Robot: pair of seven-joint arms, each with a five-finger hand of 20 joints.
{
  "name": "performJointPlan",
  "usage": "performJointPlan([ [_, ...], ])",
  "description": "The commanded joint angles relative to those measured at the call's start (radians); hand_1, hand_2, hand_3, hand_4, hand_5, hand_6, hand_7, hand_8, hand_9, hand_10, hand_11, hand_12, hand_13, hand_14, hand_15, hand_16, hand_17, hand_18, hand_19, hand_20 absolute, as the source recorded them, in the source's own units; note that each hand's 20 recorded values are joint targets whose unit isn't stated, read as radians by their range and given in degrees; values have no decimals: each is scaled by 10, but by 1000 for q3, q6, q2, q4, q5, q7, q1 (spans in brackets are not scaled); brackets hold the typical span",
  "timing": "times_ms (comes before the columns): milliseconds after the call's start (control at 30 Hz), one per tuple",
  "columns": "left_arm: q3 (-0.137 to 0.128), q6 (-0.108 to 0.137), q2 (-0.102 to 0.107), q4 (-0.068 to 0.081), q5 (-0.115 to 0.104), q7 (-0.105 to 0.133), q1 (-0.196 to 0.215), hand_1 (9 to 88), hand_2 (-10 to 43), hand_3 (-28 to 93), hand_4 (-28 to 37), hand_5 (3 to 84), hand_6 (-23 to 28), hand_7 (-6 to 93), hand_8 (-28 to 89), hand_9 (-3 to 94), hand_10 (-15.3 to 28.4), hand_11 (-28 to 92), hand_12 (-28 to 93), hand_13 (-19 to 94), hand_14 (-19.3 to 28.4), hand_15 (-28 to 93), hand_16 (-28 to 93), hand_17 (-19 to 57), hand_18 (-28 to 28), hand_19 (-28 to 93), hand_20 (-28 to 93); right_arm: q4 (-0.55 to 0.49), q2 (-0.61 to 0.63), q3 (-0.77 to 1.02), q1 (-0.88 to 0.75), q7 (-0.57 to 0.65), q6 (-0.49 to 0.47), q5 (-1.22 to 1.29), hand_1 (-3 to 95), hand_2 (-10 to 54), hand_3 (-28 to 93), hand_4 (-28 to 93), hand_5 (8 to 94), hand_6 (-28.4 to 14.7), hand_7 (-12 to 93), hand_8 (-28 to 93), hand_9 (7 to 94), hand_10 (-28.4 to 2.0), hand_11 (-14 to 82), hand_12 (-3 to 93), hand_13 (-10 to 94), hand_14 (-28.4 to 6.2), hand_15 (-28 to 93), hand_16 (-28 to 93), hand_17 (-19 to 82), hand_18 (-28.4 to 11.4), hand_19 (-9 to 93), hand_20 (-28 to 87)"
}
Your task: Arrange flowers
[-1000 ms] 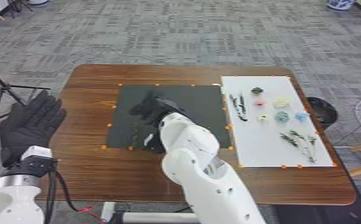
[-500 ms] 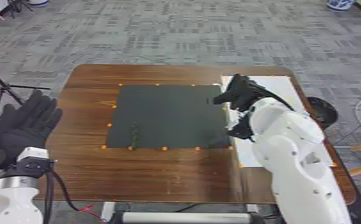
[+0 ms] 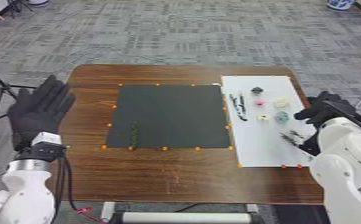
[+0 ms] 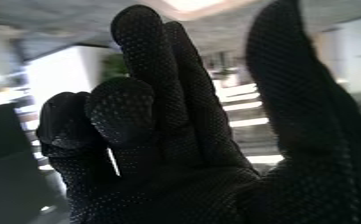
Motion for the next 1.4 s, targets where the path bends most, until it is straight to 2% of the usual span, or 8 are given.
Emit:
performJointPlan([
  [33,10,-21,2,-8,-12,-6,-15,231,133,718,-283,453,79,105,-92,356,133,167,73,271,114,162,-40,-48,130,329,76,11,-33,58,-85,72,-16,-22,484,-95,651,-271,664,-66,133,-79,757,-146,330,300,700,-122,705,406,445,-243,932,380],
  [133,18,-21,2,-5,-14,-6,-17,232,130,719,-283,453,78,105,-91,355,133,167,74,271,115,161,-39,-48,130,327,77,13,-39,69,-93,81,-33,4,483,-95,644,-279,656,-68,121,-79,757,-147,341,298,702,-121,706,412,447,-243,932,380],
  [267,59,-60,9,23,-40,-2,-55,233,120,722,-283,450,77,101,-91,353,132,163,73,270,114,157,-39,-48,130,325,77,24,-43,66,-99,73,-49,-13,501,-95,597,-282,657,-68,113,-80,757,-143,378,298,701,-121,717,423,448,-242,932,383],
  [567,128,-56,7,43,-11,-21,-125,233,99,728,-283,439,73,93,-87,341,128,151,75,257,107,137,-36,-45,126,304,78,37,-77,60,-131,64,-65,-22,703,-95,321,-281,680,-44,128,-90,762,-113,368,463,699,-121,732,445,441,-243,932,392],
  [867,133,-36,-11,43,6,-31,-125,235,101,728,-283,441,73,96,-86,342,128,151,78,257,107,139,-32,-47,127,304,84,80,-99,44,-135,26,-20,-40,679,-95,347,-283,699,-36,135,-92,761,-122,430,421,706,-116,737,448,444,-242,932,397],
  [967,151,0,-17,46,33,-44,-136,237,102,728,-283,442,74,96,-87,342,128,152,78,257,107,138,-33,-46,126,303,84,94,-104,40,-138,15,-2,-38,652,-95,417,-283,714,-29,152,-53,774,-120,422,433,712,-114,735,447,450,-241,932,394],
  [1033,167,48,-11,42,77,-52,-141,241,109,724,-283,444,75,96,-87,342,129,152,78,257,107,138,-33,-46,126,304,85,106,-108,31,-137,13,11,-50,627,-95,485,-282,729,-29,157,14,785,-116,408,455,718,-111,733,444,452,-242,932,392],
  [1400,165,34,-15,44,102,-57,-134,245,122,725,-283,453,79,107,-92,347,130,166,75,258,108,149,-37,-50,128,317,85,105,-98,-1,-139,21,158,-90,597,-95,633,-246,774,-12,297,162,811,-112,429,489,744,-110,742,450,474,-247,932,407],
])
